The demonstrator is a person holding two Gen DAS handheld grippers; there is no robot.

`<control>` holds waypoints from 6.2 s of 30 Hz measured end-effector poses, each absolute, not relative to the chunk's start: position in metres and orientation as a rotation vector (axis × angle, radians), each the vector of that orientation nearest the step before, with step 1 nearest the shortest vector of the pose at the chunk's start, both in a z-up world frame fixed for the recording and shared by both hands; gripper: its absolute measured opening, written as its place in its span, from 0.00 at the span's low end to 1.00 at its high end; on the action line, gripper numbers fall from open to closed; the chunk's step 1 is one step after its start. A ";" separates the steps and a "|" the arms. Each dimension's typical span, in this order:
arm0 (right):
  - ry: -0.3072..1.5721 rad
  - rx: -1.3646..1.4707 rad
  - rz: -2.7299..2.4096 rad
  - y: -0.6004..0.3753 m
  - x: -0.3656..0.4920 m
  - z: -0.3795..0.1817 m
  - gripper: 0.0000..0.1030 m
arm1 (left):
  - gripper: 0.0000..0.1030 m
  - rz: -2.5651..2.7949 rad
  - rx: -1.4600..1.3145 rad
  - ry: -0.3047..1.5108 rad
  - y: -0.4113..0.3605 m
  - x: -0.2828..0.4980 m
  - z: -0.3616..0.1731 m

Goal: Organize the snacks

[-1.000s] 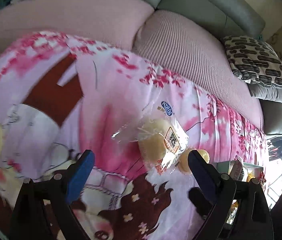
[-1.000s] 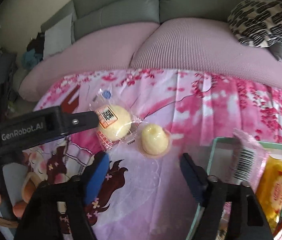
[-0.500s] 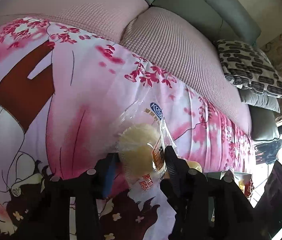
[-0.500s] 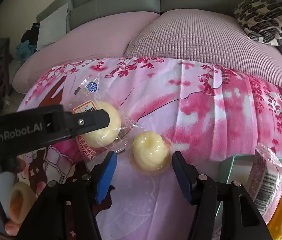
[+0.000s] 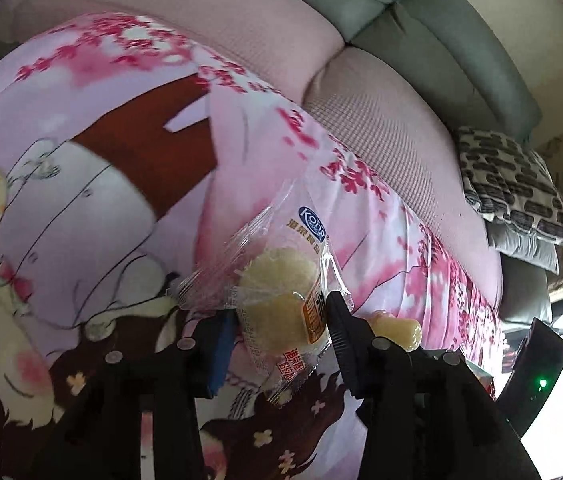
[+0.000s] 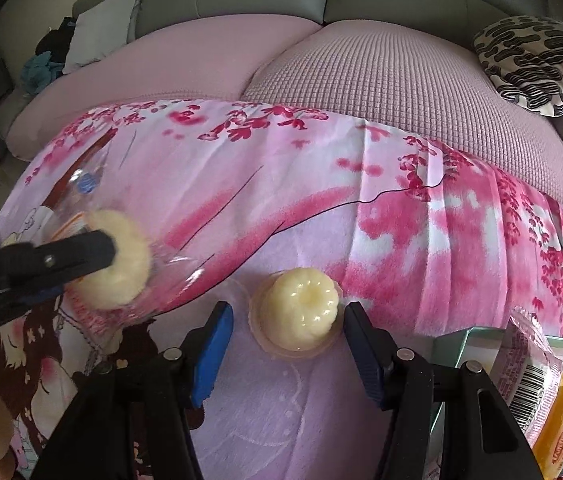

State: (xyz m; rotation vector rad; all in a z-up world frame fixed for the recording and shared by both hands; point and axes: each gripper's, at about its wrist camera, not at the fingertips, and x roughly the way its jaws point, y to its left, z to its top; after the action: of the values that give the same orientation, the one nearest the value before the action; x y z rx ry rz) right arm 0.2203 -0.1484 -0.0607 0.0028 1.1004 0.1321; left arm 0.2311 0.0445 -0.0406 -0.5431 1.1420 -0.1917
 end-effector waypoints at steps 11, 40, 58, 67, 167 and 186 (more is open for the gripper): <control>1.087 0.062 0.099 -0.158 0.213 -0.056 0.48 | 0.45 -0.131 -0.546 1.143 0.051 0.211 -0.037; 0.928 0.261 0.063 -0.215 0.060 0.032 0.48 | 0.43 -0.273 -0.479 1.107 -0.006 0.117 0.013; 0.877 0.399 -0.040 -0.289 0.032 0.035 0.48 | 0.43 -0.431 -0.310 1.089 -0.092 0.092 0.032; 0.851 0.466 -0.093 -0.325 0.022 0.035 0.48 | 0.43 -0.473 -0.270 1.081 -0.121 0.083 0.033; 0.902 0.336 -0.125 -0.351 0.020 0.009 1.00 | 0.97 -0.129 0.166 0.945 -0.130 0.078 0.022; 0.911 0.311 -0.051 -0.291 -0.032 0.008 1.00 | 0.97 0.006 0.205 0.992 -0.073 0.013 0.008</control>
State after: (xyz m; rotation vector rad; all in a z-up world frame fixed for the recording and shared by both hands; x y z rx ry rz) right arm -0.0322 -0.2910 0.0082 0.3114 0.9106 -0.0507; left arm 0.0132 -0.0729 0.0080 0.2055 0.9923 0.0063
